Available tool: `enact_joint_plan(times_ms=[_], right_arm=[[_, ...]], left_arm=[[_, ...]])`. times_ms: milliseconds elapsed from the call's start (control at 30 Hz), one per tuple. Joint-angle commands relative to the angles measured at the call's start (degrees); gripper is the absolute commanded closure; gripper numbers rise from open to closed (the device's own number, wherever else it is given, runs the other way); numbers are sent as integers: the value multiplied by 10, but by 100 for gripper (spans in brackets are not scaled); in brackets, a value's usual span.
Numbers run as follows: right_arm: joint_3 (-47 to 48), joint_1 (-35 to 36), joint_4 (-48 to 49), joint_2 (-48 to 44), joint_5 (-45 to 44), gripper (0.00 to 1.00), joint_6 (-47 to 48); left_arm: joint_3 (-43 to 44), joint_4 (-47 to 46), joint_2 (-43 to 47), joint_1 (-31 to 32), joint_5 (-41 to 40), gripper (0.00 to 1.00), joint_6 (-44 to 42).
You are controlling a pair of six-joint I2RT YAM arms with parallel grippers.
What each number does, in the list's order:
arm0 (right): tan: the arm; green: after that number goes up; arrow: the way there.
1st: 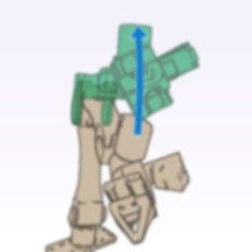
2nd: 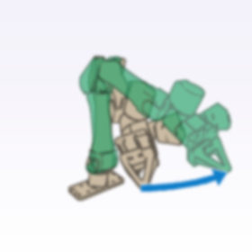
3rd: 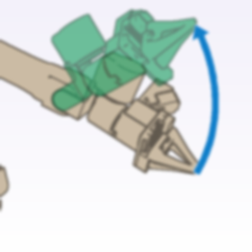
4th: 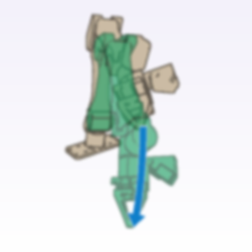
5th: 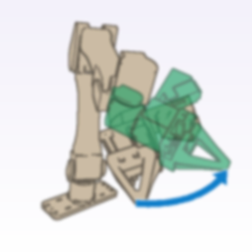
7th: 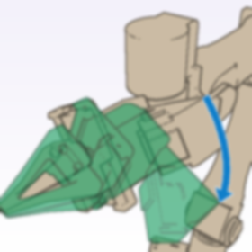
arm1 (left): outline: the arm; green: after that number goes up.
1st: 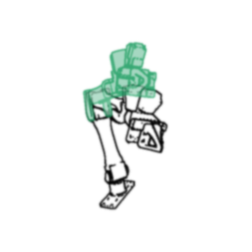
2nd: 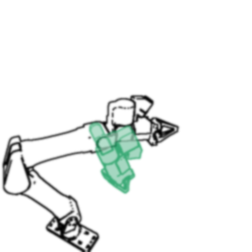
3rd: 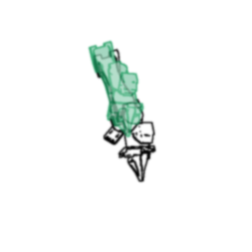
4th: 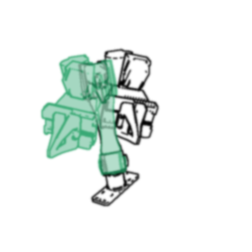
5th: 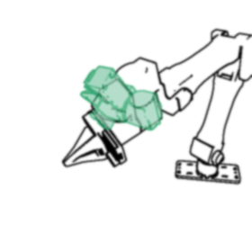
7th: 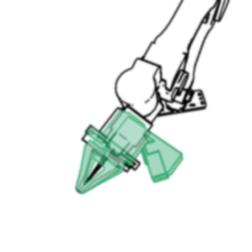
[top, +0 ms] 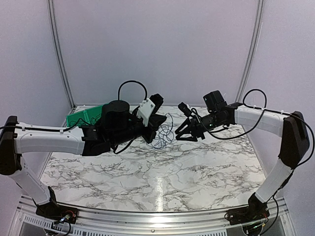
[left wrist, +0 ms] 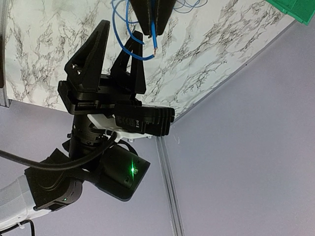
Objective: Untangle the cables
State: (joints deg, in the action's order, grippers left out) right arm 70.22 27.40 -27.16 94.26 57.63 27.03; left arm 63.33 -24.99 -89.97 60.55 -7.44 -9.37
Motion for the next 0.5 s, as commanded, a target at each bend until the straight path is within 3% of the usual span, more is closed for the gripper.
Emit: enact_joint_plan(times_ms=[0, 200, 467], right_arm=[[28, -6, -9, -20, 25, 50, -17], [21, -6, 27, -10, 18, 48, -73], [31, 6, 15, 14, 63, 49, -72]], left_arm=[[-7, -13, 15, 0, 10, 100, 4], [-6, -22, 14, 0, 21, 100, 9], [-3, -29, 10, 0, 25, 100, 12]])
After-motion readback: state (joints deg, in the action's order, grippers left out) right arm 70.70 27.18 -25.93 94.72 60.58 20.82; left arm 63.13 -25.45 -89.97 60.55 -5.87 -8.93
